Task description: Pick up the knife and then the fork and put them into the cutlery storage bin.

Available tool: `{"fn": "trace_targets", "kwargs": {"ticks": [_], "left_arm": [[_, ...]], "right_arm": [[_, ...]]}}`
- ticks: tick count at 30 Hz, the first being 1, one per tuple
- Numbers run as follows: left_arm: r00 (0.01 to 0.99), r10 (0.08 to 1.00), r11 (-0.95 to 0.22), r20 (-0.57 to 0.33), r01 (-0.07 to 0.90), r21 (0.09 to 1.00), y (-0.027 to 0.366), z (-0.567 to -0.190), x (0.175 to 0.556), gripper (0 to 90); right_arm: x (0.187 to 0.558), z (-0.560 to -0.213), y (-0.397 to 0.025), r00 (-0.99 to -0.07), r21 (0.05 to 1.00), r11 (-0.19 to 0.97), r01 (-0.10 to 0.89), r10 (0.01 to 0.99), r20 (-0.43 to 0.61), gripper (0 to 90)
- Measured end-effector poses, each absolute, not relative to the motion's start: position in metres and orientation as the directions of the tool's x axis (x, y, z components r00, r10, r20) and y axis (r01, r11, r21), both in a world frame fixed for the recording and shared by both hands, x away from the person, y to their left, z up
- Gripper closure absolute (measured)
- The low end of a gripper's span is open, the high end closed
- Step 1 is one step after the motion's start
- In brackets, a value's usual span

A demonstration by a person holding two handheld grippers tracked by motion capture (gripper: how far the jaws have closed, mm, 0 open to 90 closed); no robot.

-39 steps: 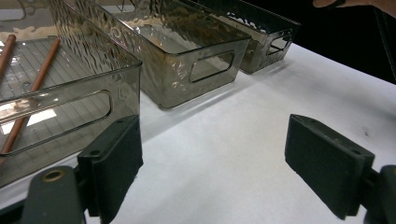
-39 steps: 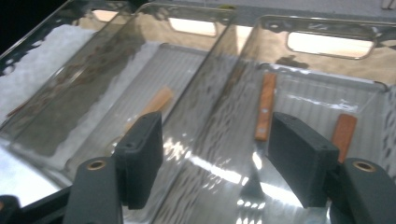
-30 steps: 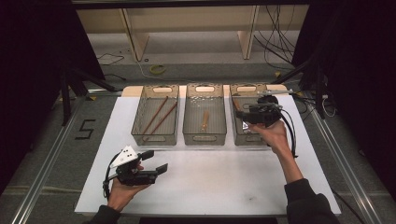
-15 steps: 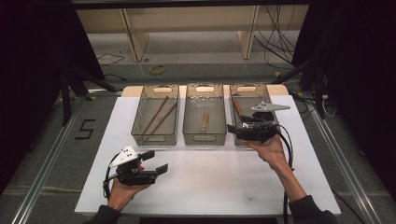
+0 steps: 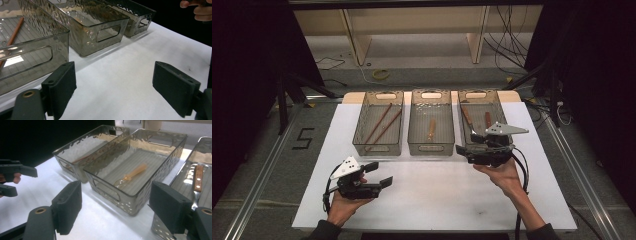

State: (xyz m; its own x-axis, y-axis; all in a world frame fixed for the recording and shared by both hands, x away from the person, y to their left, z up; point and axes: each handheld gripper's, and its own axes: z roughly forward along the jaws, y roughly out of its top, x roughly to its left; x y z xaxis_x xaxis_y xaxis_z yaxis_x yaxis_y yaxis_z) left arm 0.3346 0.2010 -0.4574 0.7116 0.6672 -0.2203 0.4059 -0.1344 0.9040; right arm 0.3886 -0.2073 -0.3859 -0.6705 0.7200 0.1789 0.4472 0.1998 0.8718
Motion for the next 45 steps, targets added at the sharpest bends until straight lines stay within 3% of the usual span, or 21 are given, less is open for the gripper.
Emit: {"fn": "trace_targets", "kwargs": {"ticks": [29,45], "left_arm": [[0.723,0.649,-0.144,-0.236,0.422,0.895,0.2,-0.457,0.333,18.3],[0.73,0.64,-0.154,-0.241,0.43,0.89,0.198,-0.458,0.332,18.2]], "right_arm": [[0.331,-0.43,-0.231,-0.695,0.896,0.156,0.415,0.69,0.202,23.8],[0.323,-0.44,-0.245,-0.672,0.897,0.146,0.418,0.714,0.197,23.6]]}}
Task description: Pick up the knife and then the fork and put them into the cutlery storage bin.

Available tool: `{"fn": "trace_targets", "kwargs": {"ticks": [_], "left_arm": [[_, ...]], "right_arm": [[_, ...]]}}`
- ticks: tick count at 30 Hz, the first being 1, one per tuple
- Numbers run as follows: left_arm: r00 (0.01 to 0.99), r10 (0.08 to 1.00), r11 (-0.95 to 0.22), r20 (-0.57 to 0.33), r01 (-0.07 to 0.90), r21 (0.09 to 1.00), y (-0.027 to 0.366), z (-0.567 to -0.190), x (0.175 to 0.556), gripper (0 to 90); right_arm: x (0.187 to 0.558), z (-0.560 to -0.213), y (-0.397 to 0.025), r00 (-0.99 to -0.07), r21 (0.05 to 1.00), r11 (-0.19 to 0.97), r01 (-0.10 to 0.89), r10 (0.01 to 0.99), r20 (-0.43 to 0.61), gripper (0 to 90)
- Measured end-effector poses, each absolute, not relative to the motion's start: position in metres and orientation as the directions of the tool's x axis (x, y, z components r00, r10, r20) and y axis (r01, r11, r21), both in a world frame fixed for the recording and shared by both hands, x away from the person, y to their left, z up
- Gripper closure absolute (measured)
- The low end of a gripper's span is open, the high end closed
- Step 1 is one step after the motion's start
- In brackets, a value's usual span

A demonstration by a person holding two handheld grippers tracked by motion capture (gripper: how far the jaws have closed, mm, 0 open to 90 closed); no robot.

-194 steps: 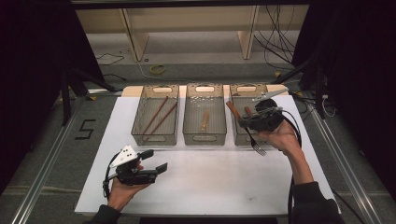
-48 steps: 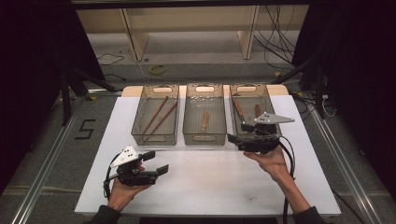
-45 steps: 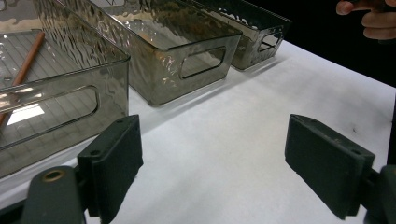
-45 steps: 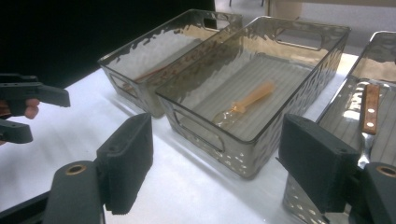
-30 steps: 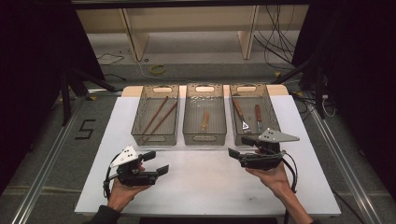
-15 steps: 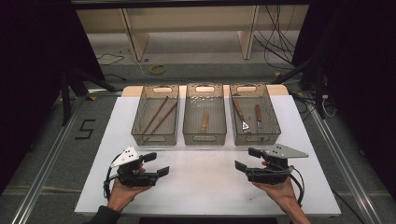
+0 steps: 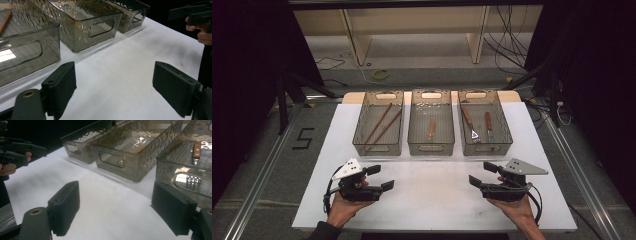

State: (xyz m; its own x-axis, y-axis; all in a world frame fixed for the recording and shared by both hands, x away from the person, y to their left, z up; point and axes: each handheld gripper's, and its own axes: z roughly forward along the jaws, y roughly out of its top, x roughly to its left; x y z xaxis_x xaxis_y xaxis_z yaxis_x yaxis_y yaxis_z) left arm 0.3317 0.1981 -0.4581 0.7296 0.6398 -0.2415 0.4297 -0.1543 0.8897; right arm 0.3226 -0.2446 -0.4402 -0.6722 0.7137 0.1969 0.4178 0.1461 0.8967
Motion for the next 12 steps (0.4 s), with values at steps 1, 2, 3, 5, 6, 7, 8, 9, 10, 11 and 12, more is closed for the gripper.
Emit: {"fn": "trace_targets", "kwargs": {"ticks": [1,2,3,5,6,7,8,9,10,11,12], "left_arm": [[0.729,0.64,-0.154,-0.242,0.43,0.89,0.1982,-0.4581,0.3317,18.2],[0.729,0.64,-0.153,-0.242,0.43,0.89,0.1983,-0.4581,0.3317,18.2],[0.729,0.64,-0.153,-0.242,0.43,0.89,0.1983,-0.4581,0.3318,18.2],[0.729,0.64,-0.154,-0.241,0.43,0.89,0.1982,-0.4581,0.3317,18.2],[0.73,0.64,-0.154,-0.241,0.429,0.89,0.1982,-0.4582,0.3318,18.2],[0.73,0.64,-0.155,-0.24,0.429,0.89,0.1983,-0.4582,0.3318,18.3],[0.729,0.64,-0.154,-0.241,0.429,0.89,0.1983,-0.4581,0.3318,18.2],[0.729,0.641,-0.153,-0.241,0.43,0.89,0.1984,-0.4582,0.3318,18.2],[0.729,0.641,-0.153,-0.241,0.43,0.89,0.1985,-0.4582,0.3318,18.2],[0.729,0.641,-0.154,-0.24,0.429,0.89,0.1986,-0.4582,0.332,18.2],[0.729,0.641,-0.154,-0.24,0.429,0.89,0.1986,-0.4582,0.332,18.2]], "right_arm": [[0.3226,-0.4402,-0.2444,-0.673,0.897,0.146,0.417,0.713,0.196,23.6],[0.3225,-0.4403,-0.2441,-0.673,0.897,0.149,0.417,0.714,0.194,23.6],[0.3226,-0.4406,-0.2438,-0.673,0.896,0.15,0.418,0.713,0.195,23.6],[0.3227,-0.4414,-0.2433,-0.674,0.896,0.151,0.419,0.713,0.195,23.6],[0.3228,-0.4415,-0.243,-0.674,0.895,0.153,0.419,0.713,0.194,23.6],[0.3228,-0.4415,-0.2428,-0.675,0.895,0.155,0.419,0.712,0.193,23.6],[0.3227,-0.4415,-0.2426,-0.676,0.895,0.154,0.418,0.712,0.193,23.6],[0.3228,-0.4414,-0.2426,-0.676,0.895,0.154,0.418,0.711,0.193,23.5],[0.3229,-0.4415,-0.2426,-0.676,0.895,0.156,0.418,0.712,0.191,23.5],[0.323,-0.4417,-0.2428,-0.674,0.894,0.155,0.419,0.713,0.192,23.5],[0.3233,-0.4419,-0.2432,-0.673,0.894,0.154,0.421,0.714,0.193,23.5]]}}
